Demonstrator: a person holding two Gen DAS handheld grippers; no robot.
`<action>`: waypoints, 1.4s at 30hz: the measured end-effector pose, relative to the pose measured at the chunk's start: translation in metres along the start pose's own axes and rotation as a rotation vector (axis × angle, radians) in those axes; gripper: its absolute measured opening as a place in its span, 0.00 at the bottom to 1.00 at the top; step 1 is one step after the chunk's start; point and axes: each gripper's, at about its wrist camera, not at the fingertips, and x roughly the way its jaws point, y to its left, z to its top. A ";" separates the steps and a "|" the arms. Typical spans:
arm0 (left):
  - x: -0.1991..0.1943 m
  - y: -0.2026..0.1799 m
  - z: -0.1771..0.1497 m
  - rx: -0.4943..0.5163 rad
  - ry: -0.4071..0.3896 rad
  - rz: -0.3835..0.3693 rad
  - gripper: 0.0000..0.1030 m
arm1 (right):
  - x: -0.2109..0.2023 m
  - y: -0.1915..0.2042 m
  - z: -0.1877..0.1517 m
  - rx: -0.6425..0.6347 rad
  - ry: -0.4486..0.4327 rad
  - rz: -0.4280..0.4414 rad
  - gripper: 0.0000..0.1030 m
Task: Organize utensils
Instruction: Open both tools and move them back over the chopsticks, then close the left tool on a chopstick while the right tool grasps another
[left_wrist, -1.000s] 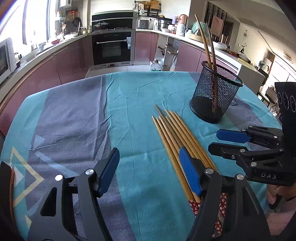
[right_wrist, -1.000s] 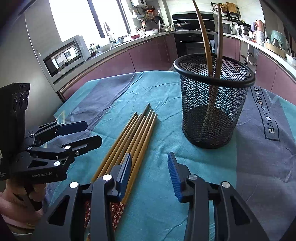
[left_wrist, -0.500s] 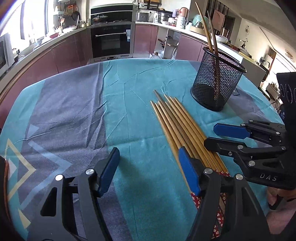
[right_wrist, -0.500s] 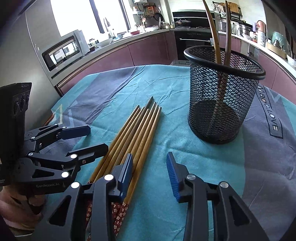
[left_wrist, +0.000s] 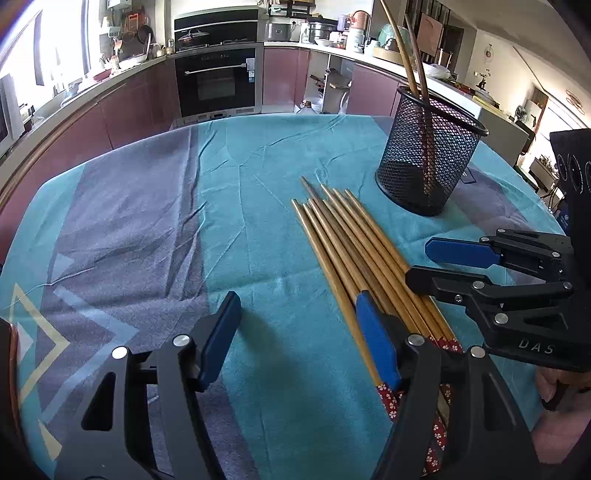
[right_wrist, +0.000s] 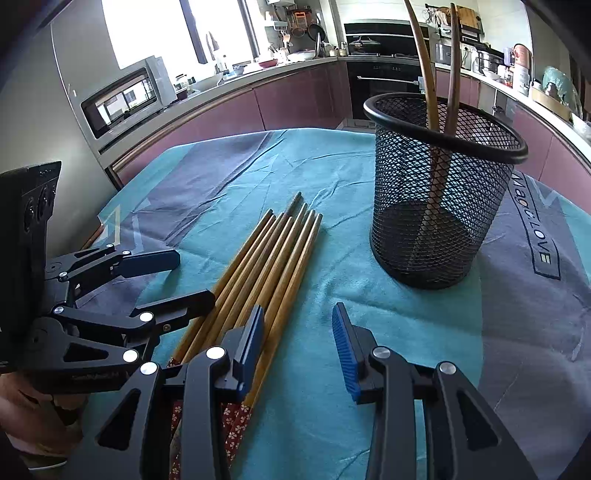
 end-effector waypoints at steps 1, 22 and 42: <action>0.000 -0.001 0.000 -0.003 0.000 0.002 0.62 | 0.000 -0.001 0.000 0.001 0.000 -0.003 0.33; 0.005 -0.005 0.000 0.014 0.004 0.023 0.51 | 0.001 -0.005 0.002 -0.006 0.020 -0.011 0.29; 0.008 -0.005 0.004 0.015 0.001 0.026 0.29 | 0.015 0.005 0.014 -0.042 0.014 -0.069 0.13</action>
